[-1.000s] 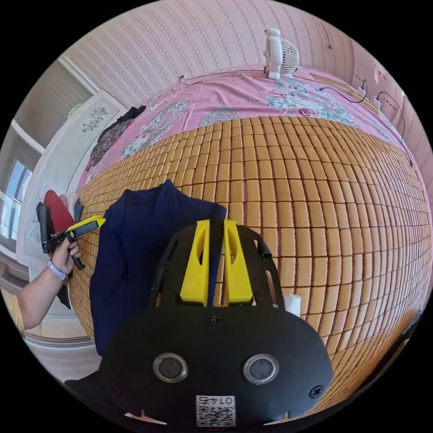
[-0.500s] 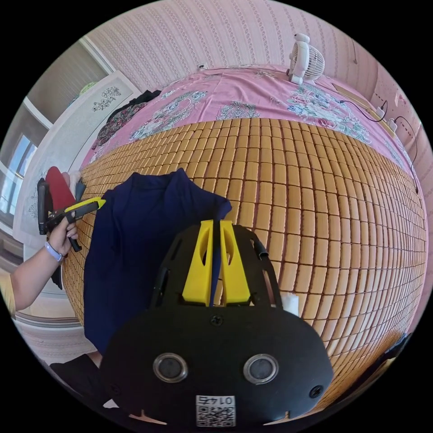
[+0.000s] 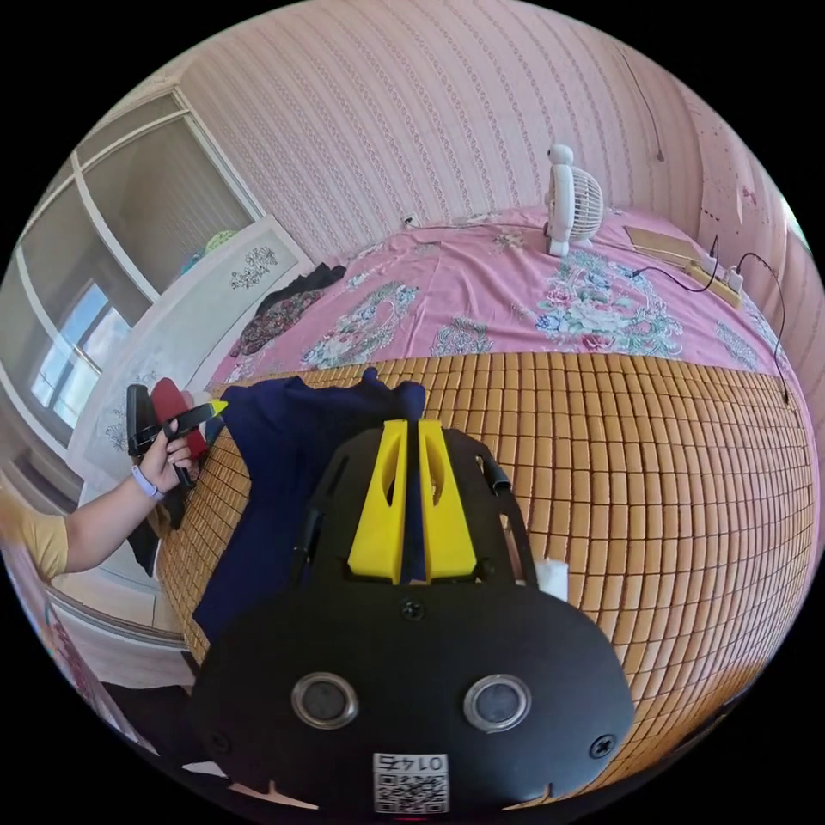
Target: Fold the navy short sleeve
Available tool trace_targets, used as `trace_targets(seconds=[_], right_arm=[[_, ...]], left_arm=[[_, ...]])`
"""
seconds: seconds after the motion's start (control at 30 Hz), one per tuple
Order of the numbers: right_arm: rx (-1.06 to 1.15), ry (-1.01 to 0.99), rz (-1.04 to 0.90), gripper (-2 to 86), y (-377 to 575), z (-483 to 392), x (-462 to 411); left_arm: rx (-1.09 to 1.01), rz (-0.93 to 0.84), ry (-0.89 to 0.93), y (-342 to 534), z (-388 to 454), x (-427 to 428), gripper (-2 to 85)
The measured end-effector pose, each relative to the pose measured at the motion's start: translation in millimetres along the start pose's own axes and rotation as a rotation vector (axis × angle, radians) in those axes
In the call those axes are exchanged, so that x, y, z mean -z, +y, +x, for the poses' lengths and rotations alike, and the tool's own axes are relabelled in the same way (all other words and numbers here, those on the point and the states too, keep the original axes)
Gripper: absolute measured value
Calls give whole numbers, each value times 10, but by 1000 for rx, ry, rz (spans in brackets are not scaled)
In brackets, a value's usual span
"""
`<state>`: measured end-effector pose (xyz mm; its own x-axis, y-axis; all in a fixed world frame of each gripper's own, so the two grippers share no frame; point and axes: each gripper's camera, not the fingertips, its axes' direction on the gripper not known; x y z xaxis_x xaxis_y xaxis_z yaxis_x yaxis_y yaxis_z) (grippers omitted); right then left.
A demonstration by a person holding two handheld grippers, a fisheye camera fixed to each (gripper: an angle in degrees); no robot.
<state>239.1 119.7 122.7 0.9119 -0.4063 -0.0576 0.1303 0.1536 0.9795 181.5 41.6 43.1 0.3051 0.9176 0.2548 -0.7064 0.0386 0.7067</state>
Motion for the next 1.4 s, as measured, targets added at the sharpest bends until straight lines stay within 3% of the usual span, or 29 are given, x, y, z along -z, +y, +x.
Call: trace_targets(seconds=[0.13, 0.23, 0.37, 0.5, 0.57, 0.67, 0.83, 0.97, 1.17, 1.23, 1.4], right_arm=[[53, -78, 87, 6, 348, -209, 417], [89, -164, 81, 11, 864, -433, 692], [95, -183, -155, 39, 1843, -811, 758], [-23, -46, -428, 67, 2764, -940, 460], [-64, -24, -471, 67, 2910, -986, 371], [-59, 3, -463, 63, 2904, -1144, 224], [53, 107, -494, 47, 2772, -1546, -262], [155, 267, -651, 21, 2795, -1887, -871], [232, 379, -744, 11, 2894, -2232, -1350], [284, 405, -774, 9, 2920, -2331, -1477], [296, 411, -848, 7, 2937, -2465, -1787]], left_arm=[[-184, 12, 34, 327, 242, 419, -9], [-208, -16, 118, 776, 302, 708, -7], [-99, -112, 162, 1597, 299, 997, 16], [85, -309, -4, 2619, 212, 1044, 44], [137, -401, -79, 2886, 206, 1020, 39], [159, -400, -83, 3025, 312, 1023, 22], [23, -408, -80, 2909, 784, 640, -7], [-95, -384, -30, 2966, 1182, 271, -9], [-224, -481, -60, 3244, 1600, -315, -10], [-290, -608, -140, 3423, 1717, -535, -10], [-331, -565, -191, 3664, 1842, -596, -10]])
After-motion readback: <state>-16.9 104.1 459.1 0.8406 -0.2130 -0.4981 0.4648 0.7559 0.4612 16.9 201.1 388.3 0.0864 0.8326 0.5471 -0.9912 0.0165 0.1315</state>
